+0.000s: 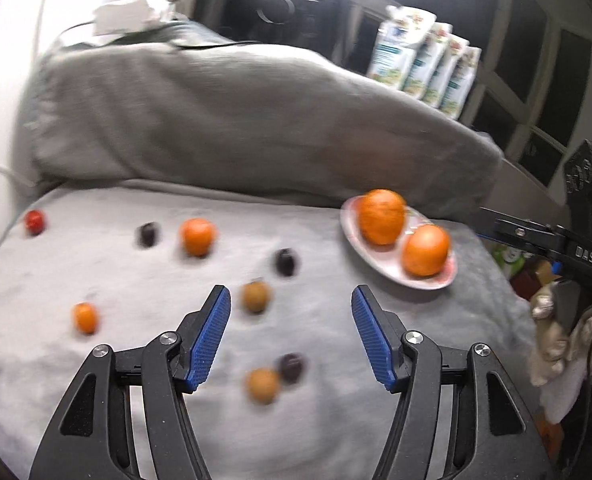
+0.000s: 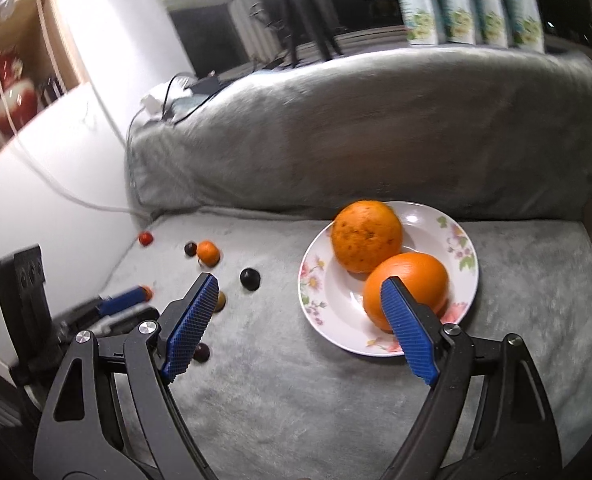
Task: Organize fruits
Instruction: 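Grasp the tangerine with the left tool while the right tool grasps a dark plum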
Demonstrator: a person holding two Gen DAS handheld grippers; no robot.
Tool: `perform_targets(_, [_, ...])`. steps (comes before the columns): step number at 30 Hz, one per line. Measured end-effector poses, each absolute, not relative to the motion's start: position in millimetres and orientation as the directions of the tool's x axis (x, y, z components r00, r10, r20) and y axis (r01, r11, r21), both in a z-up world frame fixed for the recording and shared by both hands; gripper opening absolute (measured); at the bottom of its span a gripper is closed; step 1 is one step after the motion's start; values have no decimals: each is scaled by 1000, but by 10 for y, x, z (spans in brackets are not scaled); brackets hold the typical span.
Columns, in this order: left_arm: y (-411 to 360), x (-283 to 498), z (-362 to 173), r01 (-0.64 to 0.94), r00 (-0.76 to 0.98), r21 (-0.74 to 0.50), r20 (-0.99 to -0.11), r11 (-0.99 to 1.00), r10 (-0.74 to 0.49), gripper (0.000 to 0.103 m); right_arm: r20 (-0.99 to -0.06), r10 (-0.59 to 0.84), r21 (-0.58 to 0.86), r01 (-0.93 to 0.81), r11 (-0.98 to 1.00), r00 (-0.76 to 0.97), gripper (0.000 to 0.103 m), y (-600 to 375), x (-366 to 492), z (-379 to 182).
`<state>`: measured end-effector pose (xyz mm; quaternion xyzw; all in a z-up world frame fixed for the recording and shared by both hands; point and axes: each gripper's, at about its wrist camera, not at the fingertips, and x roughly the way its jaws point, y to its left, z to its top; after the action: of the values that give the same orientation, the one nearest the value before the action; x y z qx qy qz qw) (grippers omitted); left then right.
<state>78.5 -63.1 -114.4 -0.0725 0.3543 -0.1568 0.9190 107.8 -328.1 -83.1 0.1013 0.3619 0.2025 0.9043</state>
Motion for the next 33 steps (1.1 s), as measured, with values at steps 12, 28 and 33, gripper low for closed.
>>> perform_targets(12, [143,690,-1415,58,701,-213,-688,975,-191,63,-659,490,275,-424,863,570,86,-2589,1116,-971])
perform_targets(28, [146,576,-1638,75,655,-246,-718,966,-234,58,-737,543,310,-513,801,402,60,-2015,1163,-1454])
perform_targets(33, [199,577,-1698,50,651,-244,-727,968,-217,58,-745,552,323,-523,789,374,56,-1921,1190,-1534])
